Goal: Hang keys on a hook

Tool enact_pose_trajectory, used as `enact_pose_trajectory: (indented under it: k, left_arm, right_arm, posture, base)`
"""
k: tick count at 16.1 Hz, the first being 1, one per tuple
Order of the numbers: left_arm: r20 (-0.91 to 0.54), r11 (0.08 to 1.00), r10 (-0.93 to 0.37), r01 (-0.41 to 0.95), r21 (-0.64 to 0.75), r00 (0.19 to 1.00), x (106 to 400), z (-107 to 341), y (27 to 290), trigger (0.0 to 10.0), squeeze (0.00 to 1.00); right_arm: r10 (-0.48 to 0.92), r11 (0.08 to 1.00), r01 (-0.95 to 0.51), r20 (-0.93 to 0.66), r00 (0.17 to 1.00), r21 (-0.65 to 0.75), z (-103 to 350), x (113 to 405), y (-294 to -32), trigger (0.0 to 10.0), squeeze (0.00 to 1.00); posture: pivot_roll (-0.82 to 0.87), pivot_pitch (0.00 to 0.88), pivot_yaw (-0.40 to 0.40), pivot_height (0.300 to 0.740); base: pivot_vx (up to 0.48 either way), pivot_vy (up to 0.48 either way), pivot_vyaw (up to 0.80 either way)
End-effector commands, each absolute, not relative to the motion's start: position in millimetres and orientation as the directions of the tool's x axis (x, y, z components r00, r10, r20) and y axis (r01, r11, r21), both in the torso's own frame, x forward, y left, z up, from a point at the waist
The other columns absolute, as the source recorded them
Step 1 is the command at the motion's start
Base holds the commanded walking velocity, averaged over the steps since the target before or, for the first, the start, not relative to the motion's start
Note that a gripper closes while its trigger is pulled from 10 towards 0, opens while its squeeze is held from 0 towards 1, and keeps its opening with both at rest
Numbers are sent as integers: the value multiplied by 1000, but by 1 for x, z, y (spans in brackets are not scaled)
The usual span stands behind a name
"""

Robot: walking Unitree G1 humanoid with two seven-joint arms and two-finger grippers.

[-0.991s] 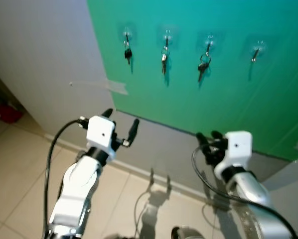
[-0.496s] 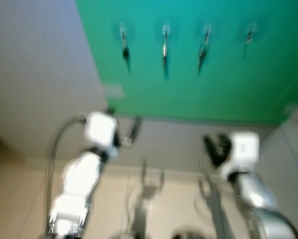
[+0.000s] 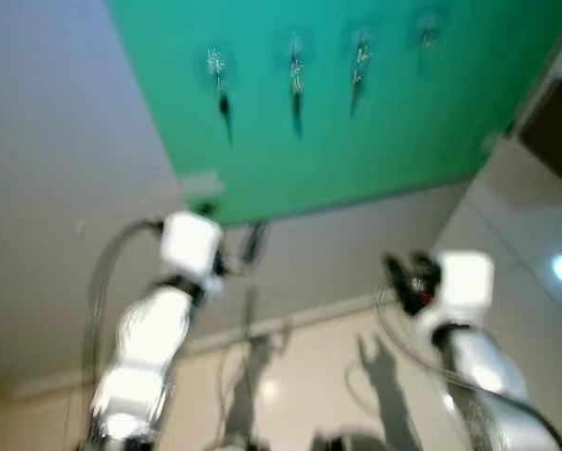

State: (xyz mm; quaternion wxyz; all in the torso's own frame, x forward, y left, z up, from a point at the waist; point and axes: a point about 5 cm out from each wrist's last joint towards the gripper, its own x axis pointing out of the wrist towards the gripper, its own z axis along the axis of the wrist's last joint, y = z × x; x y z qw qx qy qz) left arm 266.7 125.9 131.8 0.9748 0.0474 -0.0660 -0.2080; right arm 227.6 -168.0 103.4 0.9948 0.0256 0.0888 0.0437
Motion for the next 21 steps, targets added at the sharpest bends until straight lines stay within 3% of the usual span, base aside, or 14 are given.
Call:
enact_pose_trajectory:
  k: [1, 7, 12, 17, 21]
  left_arm:
    - [100, 912, -401, 386, 137, 911, 266, 131, 133, 10000, 0]
    - [101, 906, -417, 404, 124, 903, 268, 129, 126, 10000, 0]
    - [117, 890, -446, 427, 160, 887, 265, 129, 116, 10000, 0]
    - [107, 898, -433, 419, 133, 895, 269, 125, 114, 10000, 0]
    - [70, 930, -355, 345, 127, 932, 273, 119, 121, 10000, 0]
  right_arm:
    - [108, 993, -98, -156, 982, 69, 109, 228, -163, 10000, 0]
    - [92, 994, -81, -159, 983, 74, 110, 222, -168, 10000, 0]
    - [100, 995, -94, -165, 981, 44, 113, 219, -166, 10000, 0]
    - [73, 997, -69, -178, 981, 28, 112, 217, -171, 10000, 0]
    - [81, 997, -81, -180, 980, 6, 113, 225, -172, 10000, 0]
  posture:
    - [-168, 100, 74, 740]
    - [-194, 110, 81, 740]
    - [-206, 117, 78, 740]
    - [-219, 112, 72, 740]
    - [-207, 90, 31, 740]
  base:
    - [0, 480, -800]
    - [0, 442, -800]
    - [0, -366, -265]
    - [0, 0, 0]
    - [0, 0, -800]
